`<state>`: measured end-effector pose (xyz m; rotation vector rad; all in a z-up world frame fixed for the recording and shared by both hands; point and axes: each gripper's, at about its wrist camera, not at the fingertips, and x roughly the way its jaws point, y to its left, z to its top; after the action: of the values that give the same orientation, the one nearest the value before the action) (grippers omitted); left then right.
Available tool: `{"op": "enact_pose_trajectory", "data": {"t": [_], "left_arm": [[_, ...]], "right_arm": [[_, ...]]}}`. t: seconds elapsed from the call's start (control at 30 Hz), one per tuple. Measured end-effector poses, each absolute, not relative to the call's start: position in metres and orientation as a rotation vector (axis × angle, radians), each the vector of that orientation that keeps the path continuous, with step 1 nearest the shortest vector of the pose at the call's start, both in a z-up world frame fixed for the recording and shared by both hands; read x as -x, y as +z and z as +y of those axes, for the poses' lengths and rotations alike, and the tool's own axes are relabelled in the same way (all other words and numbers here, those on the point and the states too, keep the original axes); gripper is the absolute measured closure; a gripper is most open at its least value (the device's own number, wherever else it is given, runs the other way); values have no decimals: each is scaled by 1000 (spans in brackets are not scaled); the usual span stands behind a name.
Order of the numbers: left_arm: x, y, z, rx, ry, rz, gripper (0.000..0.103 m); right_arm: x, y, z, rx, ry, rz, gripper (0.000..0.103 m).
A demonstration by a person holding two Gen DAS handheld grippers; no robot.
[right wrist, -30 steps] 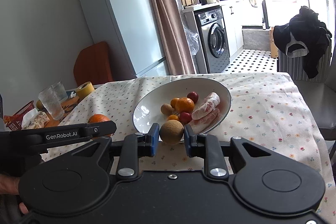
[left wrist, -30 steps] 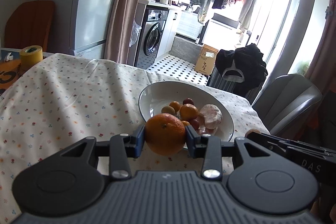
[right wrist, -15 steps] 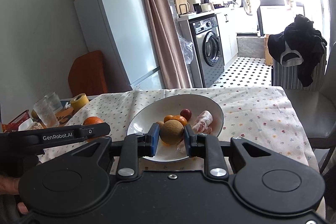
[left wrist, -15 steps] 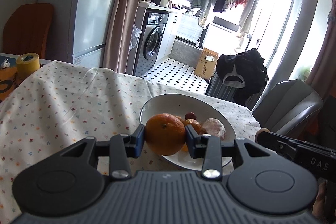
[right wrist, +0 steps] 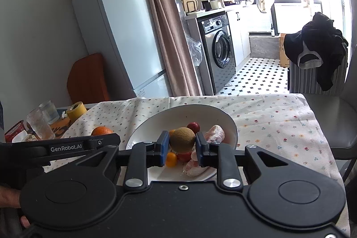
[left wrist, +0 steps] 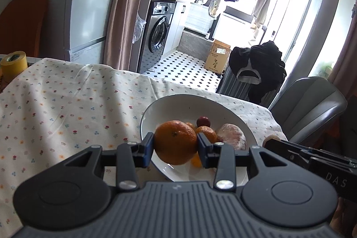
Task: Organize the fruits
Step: 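Carry the orange and the kiwi over the bowl with both tools, then open the left tool to drop the orange while the right tool opens to drop the kiwi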
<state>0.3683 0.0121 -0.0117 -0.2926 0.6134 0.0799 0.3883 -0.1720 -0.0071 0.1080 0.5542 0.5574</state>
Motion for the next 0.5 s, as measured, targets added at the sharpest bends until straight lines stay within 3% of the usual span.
{"op": "enact_pose_trajectory", "data": {"t": [0.13,0.23,0.5], "left_arm": [[-375,-15,12,298,72,625,62],[-372,-13,14,281,113,594,53],[-347,-9,31,302,157,576,43]], "right_arm": [[-393,-14,-167,-109,560,572,79],[-395,-19,-164,-108,563,584,79],[-393,-26,-154,-93,573,607,79]]}}
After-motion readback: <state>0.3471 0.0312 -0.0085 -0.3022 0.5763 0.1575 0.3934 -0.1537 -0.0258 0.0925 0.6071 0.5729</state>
